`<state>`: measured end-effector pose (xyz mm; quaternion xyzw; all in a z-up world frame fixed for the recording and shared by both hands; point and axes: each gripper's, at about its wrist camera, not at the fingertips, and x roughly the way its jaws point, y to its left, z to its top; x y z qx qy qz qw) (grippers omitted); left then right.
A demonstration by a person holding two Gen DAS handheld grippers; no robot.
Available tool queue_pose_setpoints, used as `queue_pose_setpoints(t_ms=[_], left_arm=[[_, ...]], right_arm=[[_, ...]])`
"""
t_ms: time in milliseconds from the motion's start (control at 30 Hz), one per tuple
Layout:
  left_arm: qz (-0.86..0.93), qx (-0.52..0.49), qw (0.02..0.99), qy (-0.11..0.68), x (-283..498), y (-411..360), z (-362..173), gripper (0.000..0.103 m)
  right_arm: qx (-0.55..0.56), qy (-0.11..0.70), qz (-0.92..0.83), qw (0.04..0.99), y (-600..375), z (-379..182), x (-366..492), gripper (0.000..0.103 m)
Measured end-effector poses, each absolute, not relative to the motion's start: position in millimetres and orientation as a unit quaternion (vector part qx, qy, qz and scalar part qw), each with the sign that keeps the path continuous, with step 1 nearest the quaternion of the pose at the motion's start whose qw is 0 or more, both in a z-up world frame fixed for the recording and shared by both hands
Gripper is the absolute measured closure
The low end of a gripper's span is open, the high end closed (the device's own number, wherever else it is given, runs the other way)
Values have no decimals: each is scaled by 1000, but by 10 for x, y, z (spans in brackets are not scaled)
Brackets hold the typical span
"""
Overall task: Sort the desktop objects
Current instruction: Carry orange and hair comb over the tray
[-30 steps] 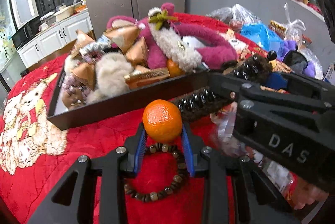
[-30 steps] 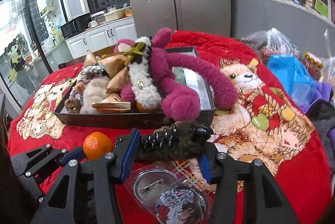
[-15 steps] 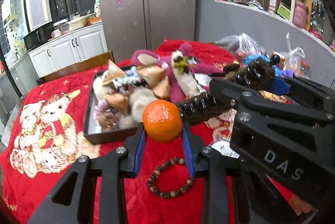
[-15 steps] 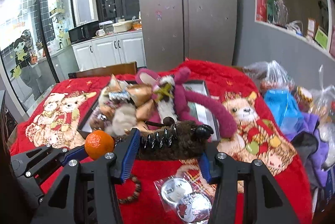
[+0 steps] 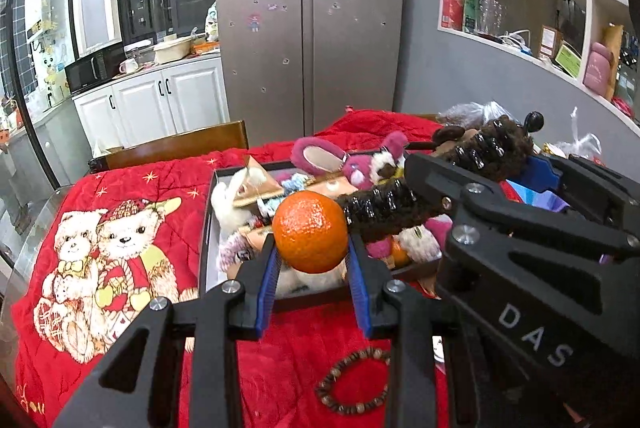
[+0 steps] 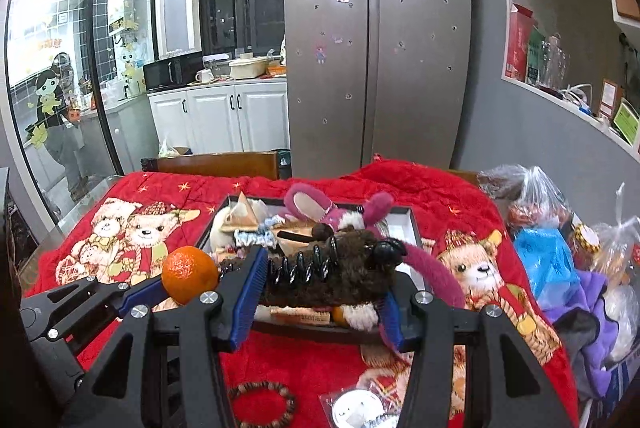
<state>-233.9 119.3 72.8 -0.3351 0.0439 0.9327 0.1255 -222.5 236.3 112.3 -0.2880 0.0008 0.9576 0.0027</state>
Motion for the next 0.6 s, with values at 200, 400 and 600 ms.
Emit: queue_pose_setpoints(t_ms=[200,400,600], left_arm=[[934,-333,122,41,-2629,1202,725,70],[934,-336,116,38,-2980,1218,629,70],[932,-345,111,34,-3324,1236,444,70]], right_arm=[[-282,-4,959,3,2353,1155,-2454,51],[-284,-6,959,4,2368,1104,-2730,51],[-289,-9,957,6,2389,980,-3033,51]])
